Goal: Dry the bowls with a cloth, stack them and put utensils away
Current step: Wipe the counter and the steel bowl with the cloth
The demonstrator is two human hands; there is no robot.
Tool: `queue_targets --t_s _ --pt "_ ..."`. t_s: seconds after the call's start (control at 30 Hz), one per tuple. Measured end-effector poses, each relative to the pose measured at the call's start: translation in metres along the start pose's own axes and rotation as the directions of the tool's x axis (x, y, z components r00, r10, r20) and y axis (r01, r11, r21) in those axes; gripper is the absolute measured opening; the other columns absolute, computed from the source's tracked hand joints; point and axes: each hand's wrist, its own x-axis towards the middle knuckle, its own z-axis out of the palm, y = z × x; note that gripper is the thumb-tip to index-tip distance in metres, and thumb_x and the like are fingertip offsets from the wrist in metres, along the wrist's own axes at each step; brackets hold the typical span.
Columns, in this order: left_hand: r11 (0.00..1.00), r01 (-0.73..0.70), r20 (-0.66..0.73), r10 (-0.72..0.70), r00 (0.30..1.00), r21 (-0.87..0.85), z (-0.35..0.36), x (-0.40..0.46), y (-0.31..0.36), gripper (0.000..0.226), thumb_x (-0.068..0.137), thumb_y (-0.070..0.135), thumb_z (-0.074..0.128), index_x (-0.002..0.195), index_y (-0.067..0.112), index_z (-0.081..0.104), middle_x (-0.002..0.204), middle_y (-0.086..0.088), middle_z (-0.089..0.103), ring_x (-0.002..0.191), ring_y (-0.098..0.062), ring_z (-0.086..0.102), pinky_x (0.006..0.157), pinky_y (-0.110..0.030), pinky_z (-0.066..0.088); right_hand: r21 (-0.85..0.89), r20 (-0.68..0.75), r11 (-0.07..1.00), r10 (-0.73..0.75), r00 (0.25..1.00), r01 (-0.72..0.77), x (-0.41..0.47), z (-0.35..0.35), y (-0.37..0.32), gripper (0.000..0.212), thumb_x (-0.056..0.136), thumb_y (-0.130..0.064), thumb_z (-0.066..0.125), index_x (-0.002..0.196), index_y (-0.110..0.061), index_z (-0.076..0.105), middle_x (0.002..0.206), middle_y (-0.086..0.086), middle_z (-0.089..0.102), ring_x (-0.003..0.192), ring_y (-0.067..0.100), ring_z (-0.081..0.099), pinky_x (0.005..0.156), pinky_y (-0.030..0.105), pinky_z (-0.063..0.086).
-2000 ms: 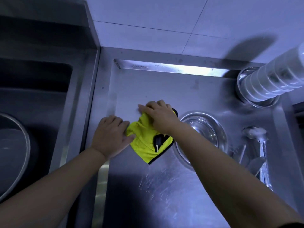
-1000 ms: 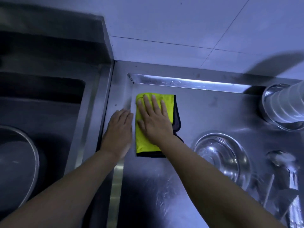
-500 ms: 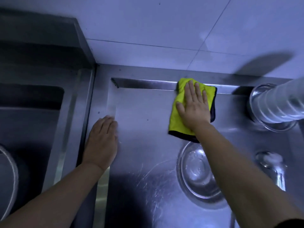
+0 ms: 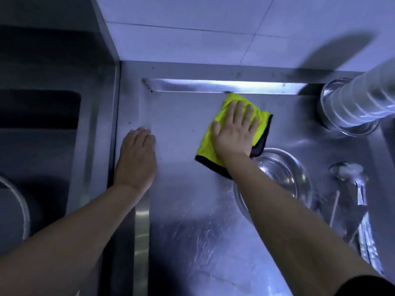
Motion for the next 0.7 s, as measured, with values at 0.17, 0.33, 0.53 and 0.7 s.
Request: queue_targets --t_s 0.17,0.33,0.53,0.7 --pt "0.998 -0.055 -0.047 0.055 0.997 0.005 -0.005 0.000 0.001 0.023 0.078 -0.009 0.049 0.098 -0.011 0.060 0.100 -0.030 0.062 0.100 -0.046 0.059 0.101 -0.042 0.028 -0.041 0.023 0.952 -0.302 0.953 0.303 -0.111 0.013 -0.035 0.075 0.089 -0.055 0.024 0.151 -0.014 0.018 0.158 0.010 0.018 0.145 0.036 0.009 0.115 0.056 0.010" --pt "0.995 -0.027 -0.033 0.024 0.999 -0.093 -0.022 -0.009 0.006 0.025 0.088 0.004 0.044 0.101 -0.008 0.061 0.104 -0.026 0.062 0.104 -0.043 0.053 0.094 -0.039 0.032 0.013 0.080 0.822 -0.568 0.819 0.569 -0.230 0.019 -0.007 0.088 0.083 -0.066 0.045 0.151 -0.014 0.022 0.158 0.010 0.016 0.146 0.036 0.004 0.113 0.061 0.011" --pt "0.983 -0.005 -0.063 -0.007 0.998 -0.186 -0.069 -0.043 0.014 0.049 0.078 -0.001 0.031 0.118 -0.003 0.059 0.119 -0.021 0.059 0.114 -0.035 0.046 0.097 -0.035 0.033 -0.085 0.115 0.922 -0.367 0.923 0.377 -0.220 0.016 0.046 0.078 0.086 -0.060 0.034 0.149 -0.014 0.029 0.156 0.009 0.025 0.145 0.032 0.014 0.113 0.056 0.015" --pt "0.968 0.098 -0.100 -0.124 0.987 -0.230 -0.094 -0.093 -0.006 0.044 0.083 -0.012 0.041 0.121 0.002 0.059 0.124 -0.015 0.057 0.119 -0.026 0.041 0.102 -0.025 0.027 -0.058 0.115 0.991 -0.117 0.986 0.125 -0.159 0.007 -0.005 0.067 0.096 -0.047 0.021 0.152 -0.013 0.006 0.160 0.009 0.005 0.147 0.029 0.000 0.117 0.051 0.003"
